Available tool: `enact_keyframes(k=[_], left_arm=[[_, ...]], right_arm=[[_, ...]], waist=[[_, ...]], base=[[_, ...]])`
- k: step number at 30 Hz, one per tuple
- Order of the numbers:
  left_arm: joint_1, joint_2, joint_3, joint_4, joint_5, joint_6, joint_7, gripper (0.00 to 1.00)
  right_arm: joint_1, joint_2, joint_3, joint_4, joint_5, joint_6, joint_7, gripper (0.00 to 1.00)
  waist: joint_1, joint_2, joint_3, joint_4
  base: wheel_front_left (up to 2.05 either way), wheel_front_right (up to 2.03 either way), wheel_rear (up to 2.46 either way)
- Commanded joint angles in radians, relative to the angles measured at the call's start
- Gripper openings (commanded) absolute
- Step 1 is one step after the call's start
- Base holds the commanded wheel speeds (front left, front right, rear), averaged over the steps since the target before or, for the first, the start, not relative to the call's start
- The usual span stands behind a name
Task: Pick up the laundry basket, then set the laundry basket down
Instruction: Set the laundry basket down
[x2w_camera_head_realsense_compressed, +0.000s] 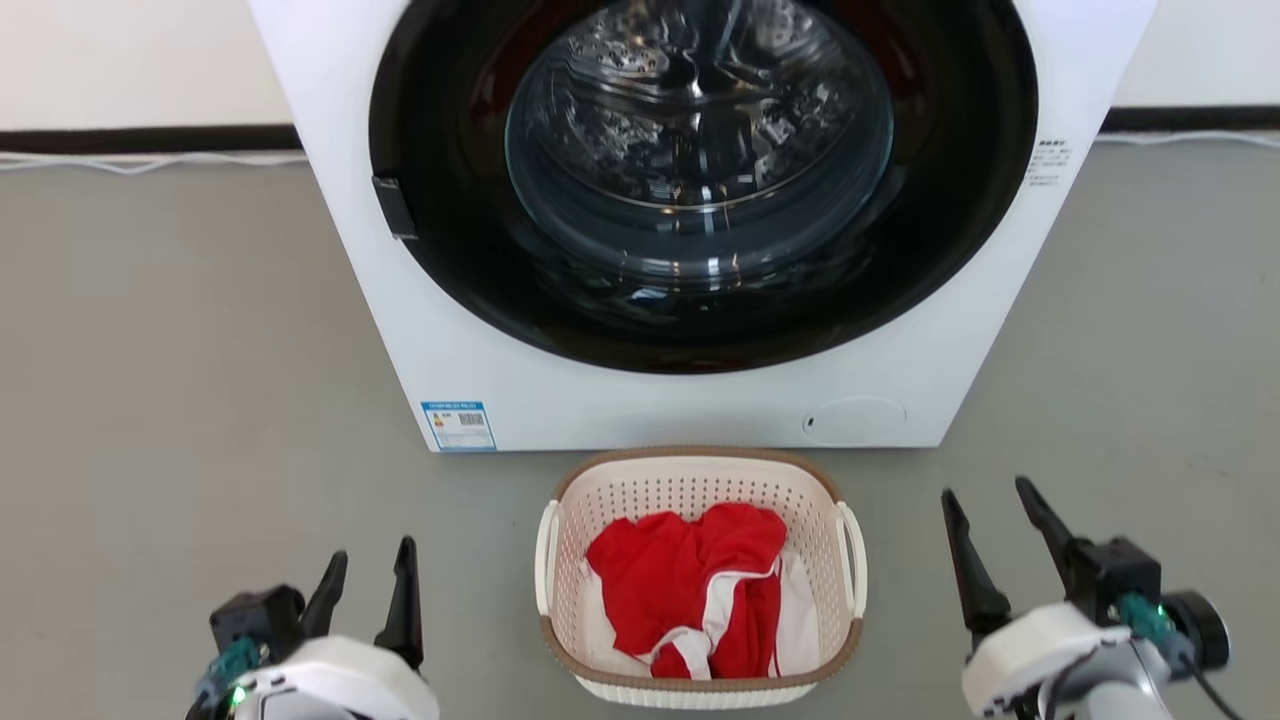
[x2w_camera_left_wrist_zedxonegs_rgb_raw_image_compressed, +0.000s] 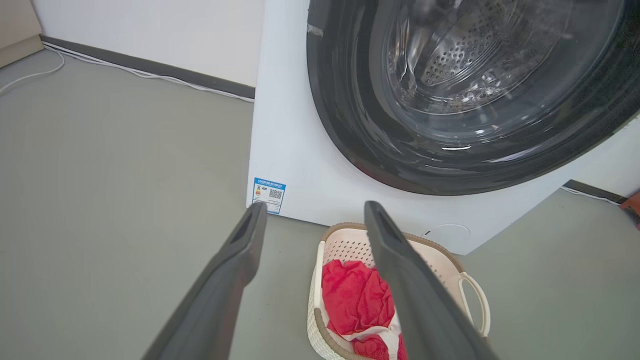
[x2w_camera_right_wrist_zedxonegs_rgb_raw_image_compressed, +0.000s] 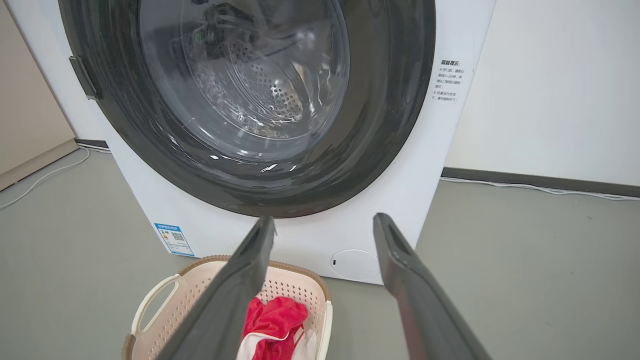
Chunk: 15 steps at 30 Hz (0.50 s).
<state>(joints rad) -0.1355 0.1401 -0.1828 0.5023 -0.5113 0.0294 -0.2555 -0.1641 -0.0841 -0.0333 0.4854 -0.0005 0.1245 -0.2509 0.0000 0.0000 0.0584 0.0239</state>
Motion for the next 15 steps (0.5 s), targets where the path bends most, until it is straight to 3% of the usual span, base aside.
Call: enact_keyframes(k=[1, 15], left_arm=[[-0.004, 0.011, 0.042, -0.034, 0.013, -0.006, -0.006, 1.0], [0.153, -0.038, 0.16, -0.116, 0.078, -0.027, -0.006, 1.0]], right_arm=[[0.008, -0.006, 0.02, -0.035, -0.009, 0.006, -0.011, 1.0], [0.182, 0.001, -0.014, -0.169, 0.013, 0.006, -0.011, 1.0]], waist=[[0.0, 0.0, -0.013, 0.003], [0.0, 0.0, -0.094, 0.007]], base=[[0.0, 0.0, 0.0], [0.0, 0.0, 0.0]])
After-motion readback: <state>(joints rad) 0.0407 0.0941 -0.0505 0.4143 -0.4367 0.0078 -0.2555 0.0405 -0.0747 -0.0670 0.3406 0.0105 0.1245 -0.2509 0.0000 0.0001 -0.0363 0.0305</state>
